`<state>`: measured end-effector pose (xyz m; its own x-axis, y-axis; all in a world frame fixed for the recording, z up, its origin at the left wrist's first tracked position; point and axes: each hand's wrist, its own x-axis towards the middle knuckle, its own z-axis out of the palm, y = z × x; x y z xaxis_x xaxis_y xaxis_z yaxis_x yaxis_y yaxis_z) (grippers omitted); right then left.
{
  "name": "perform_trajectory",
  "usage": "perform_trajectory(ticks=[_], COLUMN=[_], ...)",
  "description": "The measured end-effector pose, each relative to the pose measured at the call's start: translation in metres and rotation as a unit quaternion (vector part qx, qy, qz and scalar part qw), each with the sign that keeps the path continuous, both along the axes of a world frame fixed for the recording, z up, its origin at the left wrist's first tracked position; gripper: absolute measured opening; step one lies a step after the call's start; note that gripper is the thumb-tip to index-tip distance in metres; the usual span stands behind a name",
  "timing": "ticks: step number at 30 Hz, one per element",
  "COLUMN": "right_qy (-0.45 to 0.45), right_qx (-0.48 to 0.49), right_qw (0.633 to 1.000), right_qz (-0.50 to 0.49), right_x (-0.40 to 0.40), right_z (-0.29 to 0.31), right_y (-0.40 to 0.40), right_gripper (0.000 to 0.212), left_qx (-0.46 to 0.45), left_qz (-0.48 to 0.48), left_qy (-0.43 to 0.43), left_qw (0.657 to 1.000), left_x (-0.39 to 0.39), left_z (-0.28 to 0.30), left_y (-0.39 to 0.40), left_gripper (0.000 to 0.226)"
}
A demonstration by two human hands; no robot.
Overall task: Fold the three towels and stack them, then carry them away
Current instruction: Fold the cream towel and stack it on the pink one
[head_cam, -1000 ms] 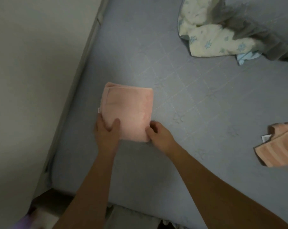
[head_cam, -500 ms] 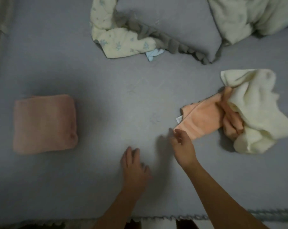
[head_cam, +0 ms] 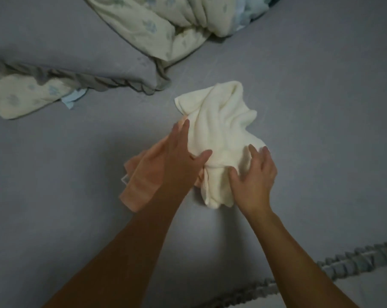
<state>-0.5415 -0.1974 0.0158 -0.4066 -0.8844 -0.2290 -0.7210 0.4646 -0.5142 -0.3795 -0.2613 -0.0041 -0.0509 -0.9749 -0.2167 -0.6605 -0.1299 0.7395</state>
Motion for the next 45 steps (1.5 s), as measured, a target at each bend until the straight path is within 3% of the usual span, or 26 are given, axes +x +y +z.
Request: perform_trajectory(ticks=[2, 4, 6, 8, 10, 12, 14, 18, 22, 25, 29, 32, 35, 38, 42, 45], right_qy=[-0.065, -0.078, -0.082, -0.073, -0.062, -0.111, -0.183, -0.240, -0.197, -0.149, -0.096, -0.027, 0.052, 0.109, 0.126, 0.139], right_qx=[0.051, 0.064, 0.041, 0.017, 0.022, 0.031, 0.031, 0.098, 0.208, 0.300, 0.279, 0.224, 0.143, 0.126, 0.174, 0.187], right_qw=[0.996, 0.994, 0.996, 0.996, 0.996, 0.991, 0.981, 0.963, 0.921, 0.888, 0.913, 0.938, 0.946, 0.939, 0.928, 0.926], right_qz=[0.013, 0.028, -0.007, -0.049, -0.063, -0.064, -0.049, 0.075, 0.262, 0.314, 0.281, 0.263, 0.285, 0.302, 0.306, 0.298], right_x=[-0.021, -0.033, -0.040, -0.047, -0.052, -0.052, -0.043, -0.003, 0.050, 0.078, 0.089, 0.080, 0.067, 0.060, 0.062, 0.067], right_z=[-0.008, -0.011, -0.009, -0.006, -0.005, -0.002, 0.004, 0.017, 0.011, 0.005, 0.003, 0.006, 0.006, 0.003, -0.003, -0.005], right_y=[-0.013, -0.025, -0.032, -0.036, -0.039, -0.042, -0.043, -0.032, -0.004, 0.020, 0.036, 0.036, 0.031, 0.031, 0.036, 0.028], right_gripper=[0.068, 0.063, 0.055, 0.047, 0.047, 0.046, 0.041, 0.041, 0.026, 0.030, 0.056, 0.080, 0.083, 0.084, 0.096, 0.098], left_qx=[0.055, 0.079, 0.063, -0.001, -0.064, -0.081, -0.052, 0.140, 0.269, 0.290, 0.258, 0.238, 0.232, 0.214, 0.169, 0.111], left_qz=[-0.049, -0.084, -0.086, -0.049, -0.025, -0.009, 0.042, 0.229, 0.300, 0.331, 0.339, 0.287, 0.236, 0.224, 0.284, 0.346], left_qy=[-0.007, -0.093, -0.207, -0.271, -0.200, -0.010, 0.109, 0.096, 0.083, 0.073, 0.102, 0.063, -0.034, -0.071, -0.037, -0.058], left_qw=[0.997, 0.989, 0.972, 0.961, 0.977, 0.997, 0.992, 0.958, 0.911, 0.895, 0.899, 0.926, 0.943, 0.948, 0.943, 0.930], left_x=[-0.012, -0.011, -0.003, 0.006, 0.014, 0.026, 0.045, 0.086, 0.123, 0.139, 0.142, 0.126, 0.097, 0.085, 0.111, 0.154], left_z=[-0.008, -0.012, -0.003, 0.010, 0.022, 0.035, 0.041, 0.034, 0.010, -0.002, -0.014, -0.017, -0.022, -0.029, -0.013, 0.003], left_y=[-0.015, -0.021, -0.018, -0.006, 0.013, 0.040, 0.073, 0.132, 0.162, 0.167, 0.143, 0.116, 0.101, 0.105, 0.130, 0.156], left_gripper=[0.096, 0.082, 0.056, 0.044, 0.042, 0.047, 0.063, 0.069, 0.057, 0.035, 0.075, 0.107, 0.131, 0.115, 0.077, 0.054])
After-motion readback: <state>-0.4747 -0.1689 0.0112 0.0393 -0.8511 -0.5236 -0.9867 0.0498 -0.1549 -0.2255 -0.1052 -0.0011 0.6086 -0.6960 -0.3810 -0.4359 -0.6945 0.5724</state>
